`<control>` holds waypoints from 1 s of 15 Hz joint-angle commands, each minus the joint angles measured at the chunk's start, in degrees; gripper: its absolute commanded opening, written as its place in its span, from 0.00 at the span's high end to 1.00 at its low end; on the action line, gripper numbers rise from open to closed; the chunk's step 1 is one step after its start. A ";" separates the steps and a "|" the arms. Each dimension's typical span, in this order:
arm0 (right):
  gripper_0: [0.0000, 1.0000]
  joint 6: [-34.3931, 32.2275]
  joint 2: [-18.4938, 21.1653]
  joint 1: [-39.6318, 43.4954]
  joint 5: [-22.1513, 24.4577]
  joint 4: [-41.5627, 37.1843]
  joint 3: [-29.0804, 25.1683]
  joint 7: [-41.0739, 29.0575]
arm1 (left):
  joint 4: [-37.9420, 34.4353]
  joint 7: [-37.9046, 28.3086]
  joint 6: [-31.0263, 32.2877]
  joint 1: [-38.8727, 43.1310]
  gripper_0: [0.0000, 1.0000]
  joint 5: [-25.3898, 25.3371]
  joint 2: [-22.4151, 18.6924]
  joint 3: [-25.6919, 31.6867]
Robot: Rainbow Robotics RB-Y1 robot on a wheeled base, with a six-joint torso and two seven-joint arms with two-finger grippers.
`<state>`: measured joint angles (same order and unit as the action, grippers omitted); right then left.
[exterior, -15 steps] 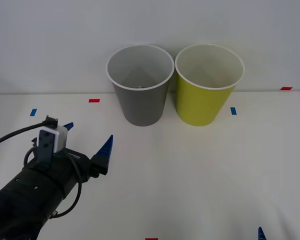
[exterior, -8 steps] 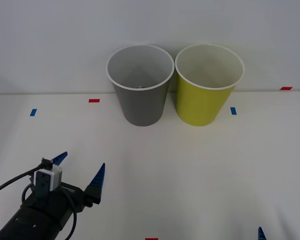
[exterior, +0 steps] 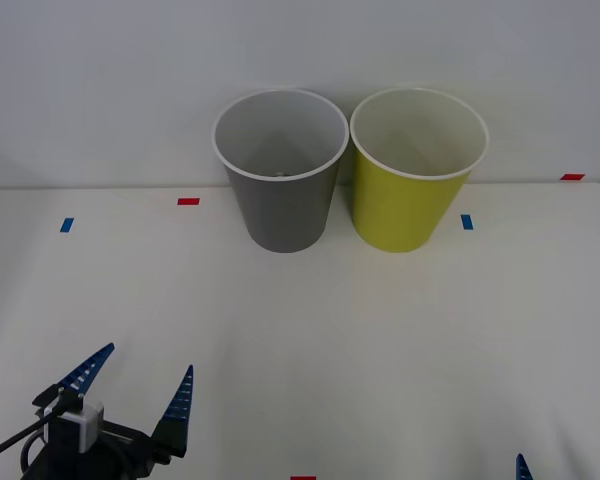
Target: Put cans in the gray bin and PET bottles in the light green bin.
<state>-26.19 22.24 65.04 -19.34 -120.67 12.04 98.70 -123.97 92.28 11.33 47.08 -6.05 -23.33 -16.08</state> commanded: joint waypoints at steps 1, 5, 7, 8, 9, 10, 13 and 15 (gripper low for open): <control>0.00 0.00 0.00 0.00 0.00 0.00 0.00 0.00 | 4.09 1.32 5.73 3.72 0.00 0.87 1.18 0.35; 0.00 0.00 0.00 0.00 0.00 0.00 0.00 0.00 | 6.81 4.92 11.44 8.56 0.00 0.95 3.99 1.14; 0.00 0.00 0.00 0.00 0.00 0.00 0.00 0.00 | 6.81 5.01 12.41 11.72 0.00 1.22 5.31 1.14; 0.00 0.00 0.00 0.00 0.00 0.00 0.00 0.00 | 6.81 4.92 12.67 12.60 0.00 0.87 5.57 1.14; 0.00 0.00 0.00 0.00 0.00 0.00 0.00 0.00 | 7.25 5.01 12.93 13.04 0.00 0.78 6.19 1.49; 0.00 0.00 0.00 0.00 0.00 0.00 0.00 0.00 | 9.01 5.10 15.31 13.21 0.00 0.78 7.51 1.67; 0.00 0.00 0.00 0.00 0.00 0.00 0.00 0.00 | 10.85 5.36 17.68 13.83 0.00 1.39 9.79 1.85; 0.00 0.00 0.00 0.00 0.00 0.00 0.00 0.00 | 10.94 5.45 17.68 14.62 0.00 1.39 9.79 1.58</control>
<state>-26.19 22.24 65.04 -19.34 -120.67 12.04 98.70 -113.11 97.71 29.01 61.34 -4.65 -13.57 -14.38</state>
